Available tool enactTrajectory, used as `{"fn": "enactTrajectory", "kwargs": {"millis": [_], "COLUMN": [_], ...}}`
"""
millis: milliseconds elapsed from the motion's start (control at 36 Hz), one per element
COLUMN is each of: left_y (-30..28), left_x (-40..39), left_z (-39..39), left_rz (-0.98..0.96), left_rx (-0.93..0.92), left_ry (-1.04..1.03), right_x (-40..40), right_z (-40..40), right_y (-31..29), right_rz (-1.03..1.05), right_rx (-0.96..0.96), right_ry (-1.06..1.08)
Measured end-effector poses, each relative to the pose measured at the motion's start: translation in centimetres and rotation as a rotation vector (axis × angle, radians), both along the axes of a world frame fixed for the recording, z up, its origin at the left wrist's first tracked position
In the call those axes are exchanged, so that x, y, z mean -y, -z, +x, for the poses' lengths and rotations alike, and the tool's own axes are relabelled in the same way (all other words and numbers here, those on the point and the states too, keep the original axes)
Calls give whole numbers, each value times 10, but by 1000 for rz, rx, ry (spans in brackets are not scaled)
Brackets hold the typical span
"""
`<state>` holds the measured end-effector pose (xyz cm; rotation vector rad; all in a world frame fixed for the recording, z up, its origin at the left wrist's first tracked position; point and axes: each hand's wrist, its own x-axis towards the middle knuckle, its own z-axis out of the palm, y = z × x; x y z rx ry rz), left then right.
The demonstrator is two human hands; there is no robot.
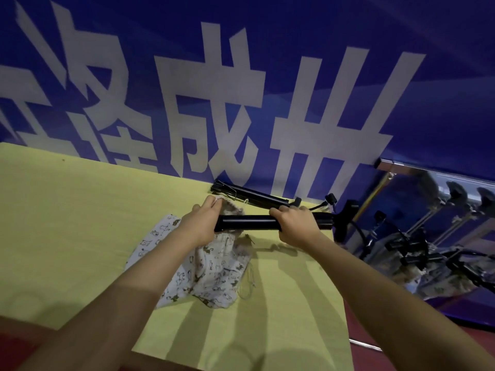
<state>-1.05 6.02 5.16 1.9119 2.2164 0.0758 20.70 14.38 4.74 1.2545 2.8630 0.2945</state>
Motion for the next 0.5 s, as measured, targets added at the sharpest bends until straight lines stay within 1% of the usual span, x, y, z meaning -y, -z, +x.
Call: {"fn": "enactTrajectory", "kwargs": {"millis": [56, 139, 194, 250, 278, 361, 417, 500], "left_y": [-4, -7, -7, -5, -3, 0, -1, -2], "left_x": [-1, -1, -1, -2, -2, -4, -6, -10], "left_z": [4, 12, 20, 28, 31, 36, 37, 35], "left_rz": [6, -18, 11, 65, 92, 217, 291, 348], "left_rx": [-11, 57, 18, -44, -46, 24, 63, 194], "left_ry": [7, 69, 116, 131, 120, 26, -31, -139], "right_x": [1, 5, 6, 6, 5, 4, 3, 4], "right_z": [-3, -9, -15, -20, -22, -28, -31, -30], "right_y": [-1, -6, -9, -12, -12, -18, -22, -21], "right_rz": [36, 108, 215, 342, 402, 571, 657, 695], "right_rx": [41, 64, 79, 44, 23, -80, -132, -260], "right_ry": [-24, -94, -162, -242, -288, -407, -422, -382]}}
